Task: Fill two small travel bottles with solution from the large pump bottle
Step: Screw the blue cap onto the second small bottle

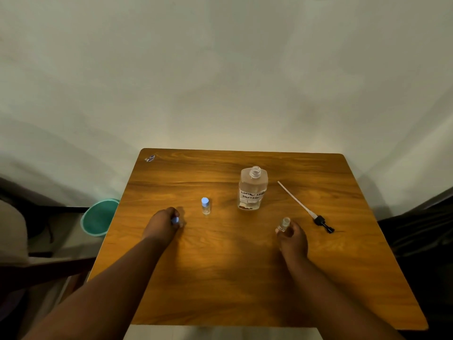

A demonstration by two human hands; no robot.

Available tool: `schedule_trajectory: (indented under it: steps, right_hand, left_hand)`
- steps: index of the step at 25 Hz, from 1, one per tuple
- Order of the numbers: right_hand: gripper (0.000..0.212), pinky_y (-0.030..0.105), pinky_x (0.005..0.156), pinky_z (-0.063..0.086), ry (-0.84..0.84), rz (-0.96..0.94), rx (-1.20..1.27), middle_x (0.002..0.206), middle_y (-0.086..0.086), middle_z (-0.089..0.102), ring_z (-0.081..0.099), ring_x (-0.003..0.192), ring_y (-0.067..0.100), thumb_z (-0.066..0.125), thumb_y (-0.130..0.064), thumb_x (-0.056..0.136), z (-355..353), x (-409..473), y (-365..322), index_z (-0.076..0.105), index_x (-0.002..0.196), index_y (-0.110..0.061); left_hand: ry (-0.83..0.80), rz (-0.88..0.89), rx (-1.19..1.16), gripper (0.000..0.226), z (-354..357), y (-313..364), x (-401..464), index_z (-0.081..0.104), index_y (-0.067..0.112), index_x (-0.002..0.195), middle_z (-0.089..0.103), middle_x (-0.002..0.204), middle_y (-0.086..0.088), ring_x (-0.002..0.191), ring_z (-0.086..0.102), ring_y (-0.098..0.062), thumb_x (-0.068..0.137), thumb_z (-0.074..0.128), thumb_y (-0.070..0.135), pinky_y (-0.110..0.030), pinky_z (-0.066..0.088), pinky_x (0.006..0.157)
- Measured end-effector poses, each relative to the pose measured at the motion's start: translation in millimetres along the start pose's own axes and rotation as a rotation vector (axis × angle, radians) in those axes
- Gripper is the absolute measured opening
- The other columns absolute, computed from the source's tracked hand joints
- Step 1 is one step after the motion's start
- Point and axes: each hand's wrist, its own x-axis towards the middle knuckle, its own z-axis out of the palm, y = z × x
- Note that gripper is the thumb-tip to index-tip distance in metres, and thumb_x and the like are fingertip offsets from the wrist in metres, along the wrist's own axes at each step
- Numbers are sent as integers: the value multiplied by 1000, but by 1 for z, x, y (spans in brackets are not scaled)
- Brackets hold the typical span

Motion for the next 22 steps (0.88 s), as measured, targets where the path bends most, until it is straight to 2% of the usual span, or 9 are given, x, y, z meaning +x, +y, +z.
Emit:
schedule_trajectory:
  steps: [2, 7, 10, 14, 16, 18, 22]
  right_hand:
    - [44, 42, 91, 54, -2, 15, 7, 127, 3, 65, 63, 111, 25, 70, -26, 90, 0, 2, -3, 58, 132, -24]
    - [33, 32, 78, 44, -11, -26, -34, 118, 4, 68, 61, 98, 22, 67, -23, 92, -16, 1, -23, 63, 125, -17]
    - [34, 33, 76, 49, 6, -139, -18, 118, 5, 69, 63, 98, 23, 68, -27, 91, -36, -5, -56, 65, 123, -17]
    - [40, 29, 73, 47, 69, -358, 72, 118, 3, 68, 61, 96, 19, 70, -29, 90, -78, -23, -137, 64, 127, -15]
    - [37, 23, 71, 46, 71, -485, 155, 112, -1, 67, 63, 99, 18, 71, -27, 90, -106, -40, -189, 65, 124, -15]
    - [32, 16, 68, 42, 50, -626, 235, 106, -7, 66, 61, 95, 13, 72, -29, 89, -135, -64, -241, 66, 119, -19]
    - [25, 20, 73, 45, 39, -831, 372, 101, -7, 68, 63, 92, 10, 75, -34, 85, -181, -125, -336, 67, 107, -25]
  left_hand:
    - [23, -6, -28, 19, -1, 1, -2, 65, 24, 104, 70, 100, -2, 90, 64, -19, 89, 73, 17, -32, 50, 75]
    - [83, 23, -85, 23, -25, 16, -3, 69, 17, 115, 73, 108, -5, 100, 68, -23, 92, 70, 14, -37, 55, 86]
    - [174, 109, -183, 30, -72, 55, 2, 69, 12, 123, 72, 113, -5, 106, 66, -21, 94, 70, 19, -34, 50, 89]
    - [331, 267, -345, 29, -154, 136, 1, 73, 13, 121, 74, 111, -5, 92, 64, -15, 92, 72, 18, -30, 50, 91]
    - [367, 372, -428, 30, -202, 178, -9, 73, 15, 122, 73, 114, -5, 97, 66, -18, 93, 72, 19, -30, 49, 93]
    - [389, 476, -500, 29, -250, 216, -27, 73, 18, 122, 73, 117, -3, 109, 67, -19, 93, 71, 20, -34, 51, 101]
    - [371, 658, -610, 24, -334, 284, -83, 74, 32, 114, 75, 112, -3, 104, 67, -23, 92, 72, 23, -44, 55, 101]
